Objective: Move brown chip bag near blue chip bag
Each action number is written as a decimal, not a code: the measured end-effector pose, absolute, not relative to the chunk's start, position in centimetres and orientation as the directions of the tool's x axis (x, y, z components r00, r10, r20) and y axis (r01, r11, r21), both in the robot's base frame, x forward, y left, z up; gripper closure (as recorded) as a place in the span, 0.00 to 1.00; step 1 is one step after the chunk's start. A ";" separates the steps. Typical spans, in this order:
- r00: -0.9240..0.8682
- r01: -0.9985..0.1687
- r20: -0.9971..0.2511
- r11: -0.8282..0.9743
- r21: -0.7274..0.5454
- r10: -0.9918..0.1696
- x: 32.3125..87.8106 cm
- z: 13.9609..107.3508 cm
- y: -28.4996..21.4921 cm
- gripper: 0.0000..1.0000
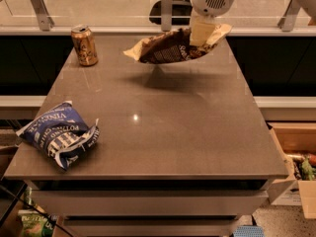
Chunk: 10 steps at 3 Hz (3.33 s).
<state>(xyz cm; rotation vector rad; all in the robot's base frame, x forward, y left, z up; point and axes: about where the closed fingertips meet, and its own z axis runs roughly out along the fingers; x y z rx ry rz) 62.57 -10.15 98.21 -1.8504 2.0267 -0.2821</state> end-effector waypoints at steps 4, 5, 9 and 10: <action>-0.196 -0.846 -0.230 0.283 -0.452 -0.953 49.8 97.3 -9.3 1.00; -0.241 -0.809 -0.258 0.341 -0.479 -0.936 47.1 97.8 -10.8 1.00; -0.101 -0.859 -0.400 0.282 -0.427 -0.911 41.6 98.2 -11.9 1.00; -0.046 -0.897 -0.445 0.233 -0.376 -0.895 44.4 96.8 -13.4 1.00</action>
Offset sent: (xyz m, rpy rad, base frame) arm -0.1180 0.0232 -0.0101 0.0703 -0.0369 -0.1026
